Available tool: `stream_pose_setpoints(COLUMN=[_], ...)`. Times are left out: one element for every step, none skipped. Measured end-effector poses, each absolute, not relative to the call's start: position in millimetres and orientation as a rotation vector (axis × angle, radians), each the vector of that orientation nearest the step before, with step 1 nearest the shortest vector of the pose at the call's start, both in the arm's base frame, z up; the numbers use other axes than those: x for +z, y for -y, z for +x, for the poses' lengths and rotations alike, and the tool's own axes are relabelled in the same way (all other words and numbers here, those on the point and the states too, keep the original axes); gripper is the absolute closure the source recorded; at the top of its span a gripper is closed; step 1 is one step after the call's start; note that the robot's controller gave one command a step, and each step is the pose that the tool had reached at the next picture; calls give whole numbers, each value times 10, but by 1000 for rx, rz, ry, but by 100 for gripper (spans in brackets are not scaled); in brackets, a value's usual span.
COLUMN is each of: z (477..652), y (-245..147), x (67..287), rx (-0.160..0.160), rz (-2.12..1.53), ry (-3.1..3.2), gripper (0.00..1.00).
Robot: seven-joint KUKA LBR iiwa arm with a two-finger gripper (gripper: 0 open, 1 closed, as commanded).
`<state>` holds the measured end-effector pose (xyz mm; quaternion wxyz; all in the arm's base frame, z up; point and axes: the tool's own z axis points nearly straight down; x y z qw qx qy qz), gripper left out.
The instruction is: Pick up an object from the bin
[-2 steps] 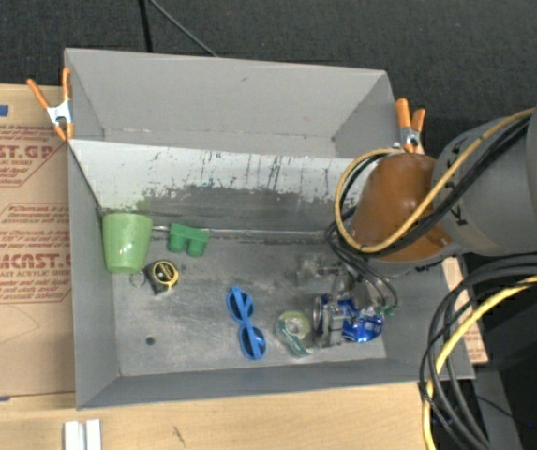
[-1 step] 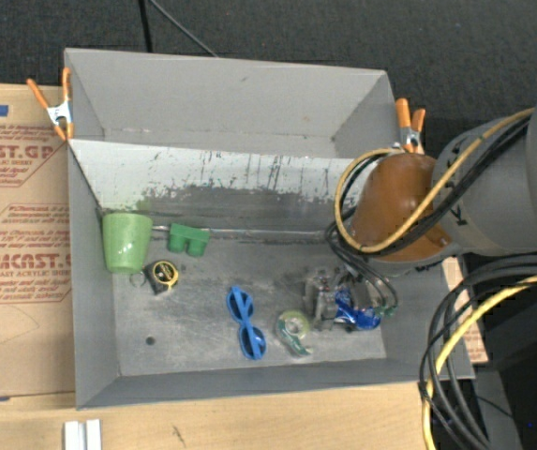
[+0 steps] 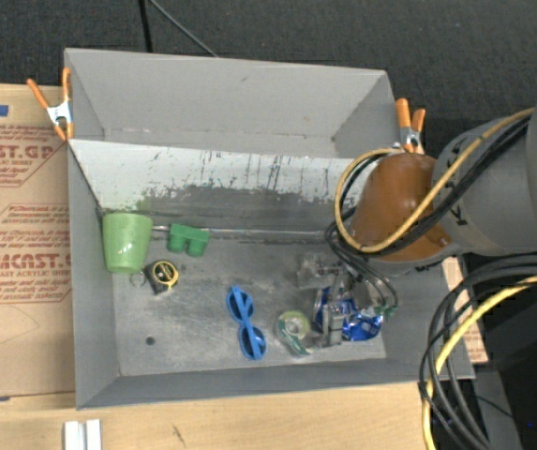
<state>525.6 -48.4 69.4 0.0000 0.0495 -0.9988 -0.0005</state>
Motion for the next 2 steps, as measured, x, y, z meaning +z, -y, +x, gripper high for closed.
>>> stream_pose_setpoints(z=[5256, 5256], y=[484, 484], x=[694, 694], rx=[-2, -2], rz=[156, 155], ry=[3138, 3138], gripper=[100, 0])
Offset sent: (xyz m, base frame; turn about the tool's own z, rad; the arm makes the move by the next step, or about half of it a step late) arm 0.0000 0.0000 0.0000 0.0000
